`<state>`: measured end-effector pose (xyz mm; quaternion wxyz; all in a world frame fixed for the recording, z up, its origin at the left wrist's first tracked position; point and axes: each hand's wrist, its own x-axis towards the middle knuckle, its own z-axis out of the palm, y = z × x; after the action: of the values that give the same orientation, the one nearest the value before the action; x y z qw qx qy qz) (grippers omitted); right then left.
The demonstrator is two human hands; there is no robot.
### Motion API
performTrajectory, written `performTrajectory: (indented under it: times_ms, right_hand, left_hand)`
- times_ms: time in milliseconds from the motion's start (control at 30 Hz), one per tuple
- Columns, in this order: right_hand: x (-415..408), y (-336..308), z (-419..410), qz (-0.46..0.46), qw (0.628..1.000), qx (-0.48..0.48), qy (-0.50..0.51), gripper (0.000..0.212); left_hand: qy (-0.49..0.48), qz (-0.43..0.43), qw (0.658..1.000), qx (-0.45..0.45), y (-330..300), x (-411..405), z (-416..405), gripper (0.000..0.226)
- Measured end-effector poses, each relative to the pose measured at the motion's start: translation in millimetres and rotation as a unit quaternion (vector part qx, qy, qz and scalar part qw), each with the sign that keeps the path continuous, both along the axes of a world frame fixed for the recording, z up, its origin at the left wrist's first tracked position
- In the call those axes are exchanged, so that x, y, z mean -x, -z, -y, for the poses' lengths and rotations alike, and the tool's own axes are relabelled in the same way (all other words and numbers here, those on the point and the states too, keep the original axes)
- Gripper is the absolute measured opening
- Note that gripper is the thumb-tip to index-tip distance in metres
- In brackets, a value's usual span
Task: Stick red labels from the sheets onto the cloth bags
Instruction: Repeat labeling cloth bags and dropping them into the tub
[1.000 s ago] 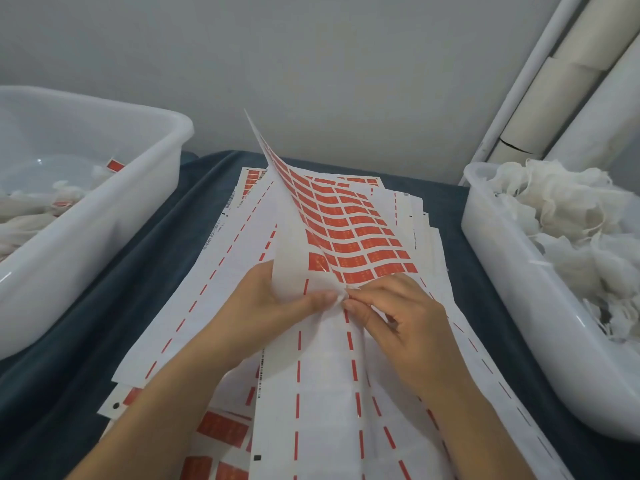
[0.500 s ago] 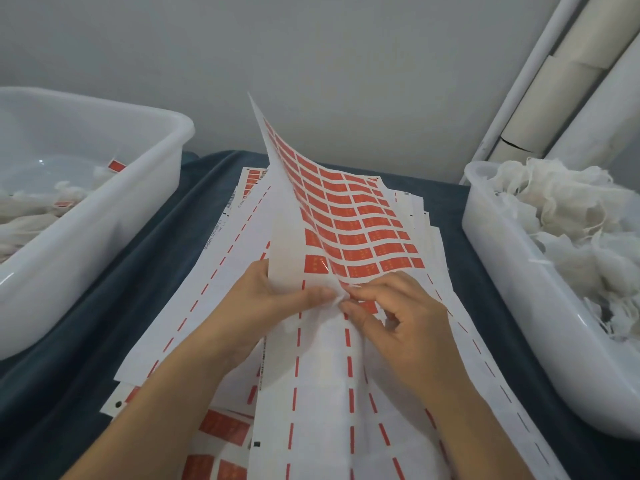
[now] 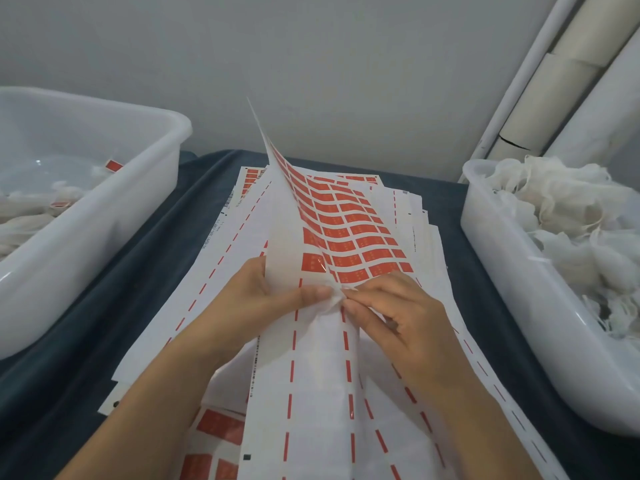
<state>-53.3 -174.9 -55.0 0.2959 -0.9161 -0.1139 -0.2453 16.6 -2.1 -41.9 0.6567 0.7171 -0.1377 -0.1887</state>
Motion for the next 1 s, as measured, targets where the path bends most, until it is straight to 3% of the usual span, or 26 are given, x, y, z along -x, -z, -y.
performTrajectory:
  times_ms: [167, 367, 500, 633, 700, 767, 833, 867, 900, 967, 1000]
  right_hand:
    - [0, -2, 2, -0.056, 0.994, -0.093, -0.013, 0.022]
    - [-2, -2, -6, -0.044, 0.985, -0.153, 0.073, 0.006]
    - [-3, -2, -5, -0.072, 0.929, -0.322, 0.166, 0.016]
    - [-6, -3, -1, -0.12, 0.855, -0.456, 0.214, 0.029]
    - [-7, -3, -1, -0.155, 0.828, -0.498, 0.207, 0.025]
    - [-8, -3, -1, -0.195, 0.783, -0.567, 0.168, 0.027]
    - [-9, -3, -4, -0.214, 0.735, -0.63, 0.129, 0.038]
    - [-9, -4, -7, -0.214, 0.715, -0.656, 0.111, 0.042]
    - [-9, -5, -10, -0.209, 0.697, -0.679, 0.095, 0.045]
    - [-7, -4, -14, -0.194, 0.67, -0.714, 0.063, 0.038]
    - [-5, -3, -16, -0.192, 0.659, -0.726, 0.041, 0.027]
  left_hand:
    - [0.016, -0.003, 1.0, 0.021, 0, -2, -4, 0.044]
    - [0.017, -0.029, 0.999, 0.035, 3, -6, -6, 0.048]
    - [0.009, -0.126, 0.991, 0.044, 8, -20, -14, 0.037]
    - [-0.052, -0.175, 0.983, -0.017, 13, -32, -27, 0.043]
    - [-0.163, -0.114, 0.974, -0.109, 18, -39, -25, 0.062]
    - [-0.294, 0.056, 0.924, -0.239, 20, -37, -19, 0.09]
    - [-0.351, 0.289, 0.86, -0.232, 15, -23, -9, 0.071]
    - [-0.312, 0.34, 0.868, -0.183, 14, -16, -4, 0.05]
    - [-0.225, 0.324, 0.909, -0.137, 13, -9, 2, 0.036]
    - [0.003, 0.181, 0.981, -0.073, 10, 7, 16, 0.04]
    - [0.093, 0.116, 0.987, -0.062, 11, 14, 22, 0.049]
